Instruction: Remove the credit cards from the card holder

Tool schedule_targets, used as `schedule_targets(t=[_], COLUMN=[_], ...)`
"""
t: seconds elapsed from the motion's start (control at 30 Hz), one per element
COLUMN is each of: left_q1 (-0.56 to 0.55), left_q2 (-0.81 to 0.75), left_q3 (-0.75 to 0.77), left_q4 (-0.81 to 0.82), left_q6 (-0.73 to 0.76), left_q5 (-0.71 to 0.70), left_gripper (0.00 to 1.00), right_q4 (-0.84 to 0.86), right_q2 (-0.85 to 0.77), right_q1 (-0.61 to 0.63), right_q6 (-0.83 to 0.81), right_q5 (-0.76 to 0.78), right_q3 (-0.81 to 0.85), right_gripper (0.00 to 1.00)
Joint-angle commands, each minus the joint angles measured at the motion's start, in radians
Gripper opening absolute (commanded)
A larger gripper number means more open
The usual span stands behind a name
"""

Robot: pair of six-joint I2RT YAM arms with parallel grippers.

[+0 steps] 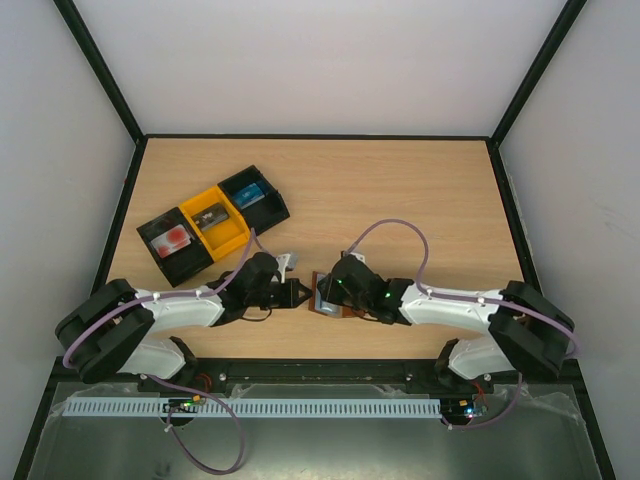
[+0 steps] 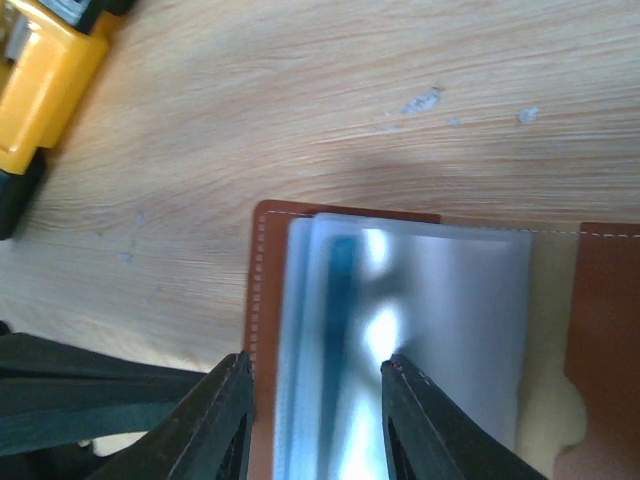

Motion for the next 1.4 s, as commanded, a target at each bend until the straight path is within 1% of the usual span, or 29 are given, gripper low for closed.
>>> schedule_targets(t=[0.0, 0.13, 0.23, 0.33, 0.53, 0.67, 0.87, 1.07, 1.1, 1.13, 1.23, 1.3, 1.37], left_q1=[-0.007, -0.008, -0.007, -0.008, -0.008, -0.009, -0.011, -0.013, -0.014, -0.013, -0.014, -0.015, -0.018], left_q2=[-0.001, -0.005, -0.015, -0.023, -0.024, -0.031, -0.047, -0.074, -0.083, -0.092, -0.119, -0.135, -0.148], left_q3=[-0.012, -0.015, -0.028, -0.039, -0.044, -0.044, -0.047, -0.048, -0.049, -0.049, -0.046, -0.038, -0.03], left_q4=[0.006, 0.003, 0.005, 0.009, 0.009, 0.008, 0.001, -0.018, -0.021, -0.026, -0.054, -0.076, -0.091], left_q6=[0.001, 0.002, -0.004, -0.008, -0.007, -0.009, -0.012, -0.022, -0.025, -0.027, -0.028, -0.02, -0.008], left_q5=[-0.009, -0.012, -0.015, -0.017, -0.015, -0.02, -0.02, -0.041, -0.048, -0.054, -0.079, -0.091, -0.1], left_gripper=[0.03, 0.03, 0.03, 0.03, 0.03, 0.03, 0.03, 0.04, 0.06, 0.1, 0.34, 0.47, 0.53], right_q4=[-0.049, -0.118, -0.1, -0.124, -0.212, -0.249, -0.201, -0.201, -0.197, -0.195, -0.195, -0.19, -0.189], right_q2=[0.049, 0.056, 0.017, -0.016, -0.054, -0.061, -0.009, -0.027, -0.032, -0.035, -0.029, -0.022, -0.016], right_q1=[0.002, 0.002, 0.002, 0.003, 0.002, 0.001, 0.001, 0.001, 0.001, 0.0, 0.001, 0.001, 0.001], right_q6=[-0.009, 0.002, 0.008, 0.01, 0.007, 0.012, 0.002, 0.005, 0.002, -0.001, -0.01, -0.015, -0.024], right_q5=[0.044, 0.083, 0.098, 0.13, 0.186, 0.25, 0.189, 0.207, 0.207, 0.21, 0.216, 0.218, 0.221], right_q3=[0.029, 0.008, -0.055, -0.087, -0.05, -0.037, -0.071, -0.099, -0.103, -0.106, -0.11, -0.115, -0.114], right_gripper=[0.35, 0.33, 0.33, 0.32, 0.28, 0.26, 0.21, 0.21, 0.21, 0.21, 0.21, 0.21, 0.21])
